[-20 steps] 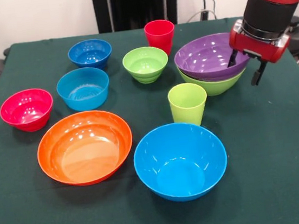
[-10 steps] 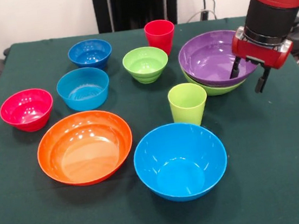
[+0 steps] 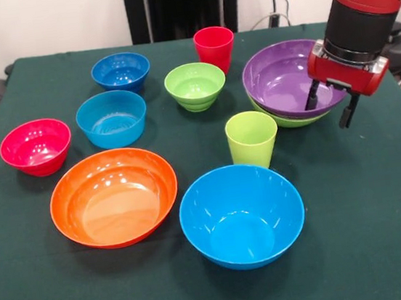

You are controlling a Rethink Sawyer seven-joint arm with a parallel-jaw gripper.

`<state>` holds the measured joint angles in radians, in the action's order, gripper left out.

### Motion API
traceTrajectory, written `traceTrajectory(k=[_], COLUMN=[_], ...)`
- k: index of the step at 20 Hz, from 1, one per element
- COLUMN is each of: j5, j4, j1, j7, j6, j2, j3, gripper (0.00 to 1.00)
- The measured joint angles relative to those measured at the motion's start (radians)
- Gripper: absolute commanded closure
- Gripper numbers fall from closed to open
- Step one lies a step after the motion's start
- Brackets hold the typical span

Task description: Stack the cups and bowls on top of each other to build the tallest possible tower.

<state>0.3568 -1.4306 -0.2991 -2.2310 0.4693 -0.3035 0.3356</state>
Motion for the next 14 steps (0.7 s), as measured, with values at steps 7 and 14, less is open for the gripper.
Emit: traceTrajectory(k=[7, 14], j5=[-0.032, -0.074], j4=[0.0, 0.0], j1=[-0.007, -0.018], j7=[0.0, 0.0], j6=[0.0, 0.016], j2=[0.002, 0.003], j3=[0.008, 0.028], gripper=[0.0, 0.0])
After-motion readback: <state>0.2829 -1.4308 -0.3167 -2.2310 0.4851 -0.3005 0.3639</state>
